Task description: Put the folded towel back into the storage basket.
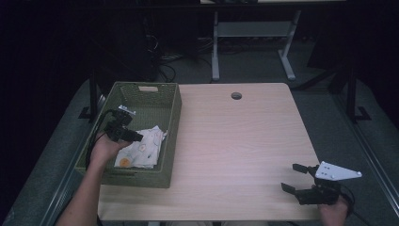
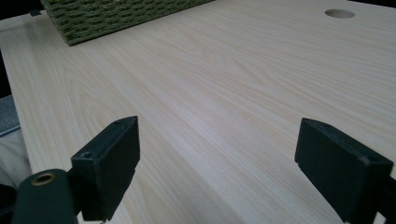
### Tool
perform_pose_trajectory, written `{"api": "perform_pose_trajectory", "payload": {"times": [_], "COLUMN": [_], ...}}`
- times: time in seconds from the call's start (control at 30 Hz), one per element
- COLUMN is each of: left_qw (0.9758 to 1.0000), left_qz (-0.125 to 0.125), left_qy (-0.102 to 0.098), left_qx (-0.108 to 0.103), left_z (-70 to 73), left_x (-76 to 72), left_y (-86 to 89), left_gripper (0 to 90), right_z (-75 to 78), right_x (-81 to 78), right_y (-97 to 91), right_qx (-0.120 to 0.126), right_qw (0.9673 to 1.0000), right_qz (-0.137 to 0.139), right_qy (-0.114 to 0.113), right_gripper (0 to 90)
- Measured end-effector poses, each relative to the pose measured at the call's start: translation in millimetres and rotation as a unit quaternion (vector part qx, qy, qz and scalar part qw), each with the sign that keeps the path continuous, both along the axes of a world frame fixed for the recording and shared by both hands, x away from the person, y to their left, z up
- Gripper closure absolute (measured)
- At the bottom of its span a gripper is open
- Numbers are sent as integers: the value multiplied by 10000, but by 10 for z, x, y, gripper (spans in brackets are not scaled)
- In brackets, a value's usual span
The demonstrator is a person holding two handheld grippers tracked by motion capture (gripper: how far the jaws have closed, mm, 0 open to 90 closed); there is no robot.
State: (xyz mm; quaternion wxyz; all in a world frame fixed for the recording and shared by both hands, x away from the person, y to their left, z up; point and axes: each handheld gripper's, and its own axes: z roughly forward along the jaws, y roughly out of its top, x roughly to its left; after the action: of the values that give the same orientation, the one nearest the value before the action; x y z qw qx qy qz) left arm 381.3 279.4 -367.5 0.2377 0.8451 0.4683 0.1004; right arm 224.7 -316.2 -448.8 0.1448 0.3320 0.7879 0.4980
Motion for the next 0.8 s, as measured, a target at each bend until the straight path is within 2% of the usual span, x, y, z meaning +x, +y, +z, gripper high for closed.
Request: {"api": "perform_pose_trajectory", "payload": {"times": [0.03, 0.13, 0.2, 0.27, 0.4, 0.47, 0.57, 0.67, 0.7, 0.77, 0.8], "left_qw": [10000, 9995, 9985, 9973, 9911, 9862, 9775, 9757, 9742, 9753, 9746], "left_qz": [3, 30, -43, -78, -172, -163, -247, -324, -366, -407, -452], "left_qy": [-40, -185, -373, -477, -626, -688, -705, -726, -731, -757, -734], "left_qx": [-5, -256, -407, -557, -1163, -1495, -1971, -2041, -2104, -2032, -2069], "left_z": [10, 48, 76, 106, 159, 185, 218, 244, 248, 257, 258], "left_x": [-23, -115, -178, -235, -327, -357, -393, -415, -418, -426, -425], "left_y": [-7, -16, -23, -24, -28, -31, -52, -107, -120, -160, -175], "left_gripper": [618, 568, 535, 492, 455, 445, 433, 429, 426, 427, 426], "right_z": [0, 2, 1, -7, -21, -22, -24, -28, -27, -26, -26], "right_x": [1, 1, 1, 0, 13, 21, 29, 33, 32, 30, 28], "right_y": [-2, -9, -15, -25, -57, -69, -77, -85, -87, -95, -100], "right_qx": [13, 45, 55, 110, 183, 188, 219, 221, 227, 229, 232], "right_qw": [10000, 10000, 10000, 9999, 9998, 9998, 9998, 9998, 9997, 9997, 9997], "right_qz": [0, -9, -2, -11, -30, -23, -8, 2, -4, -4, -6], "right_qy": [-2, -22, -21, 3, 19, 0, 4, 8, 32, 25, 19], "right_gripper": [135, 135, 135, 135, 135, 135, 135, 135, 135, 135, 135]}}
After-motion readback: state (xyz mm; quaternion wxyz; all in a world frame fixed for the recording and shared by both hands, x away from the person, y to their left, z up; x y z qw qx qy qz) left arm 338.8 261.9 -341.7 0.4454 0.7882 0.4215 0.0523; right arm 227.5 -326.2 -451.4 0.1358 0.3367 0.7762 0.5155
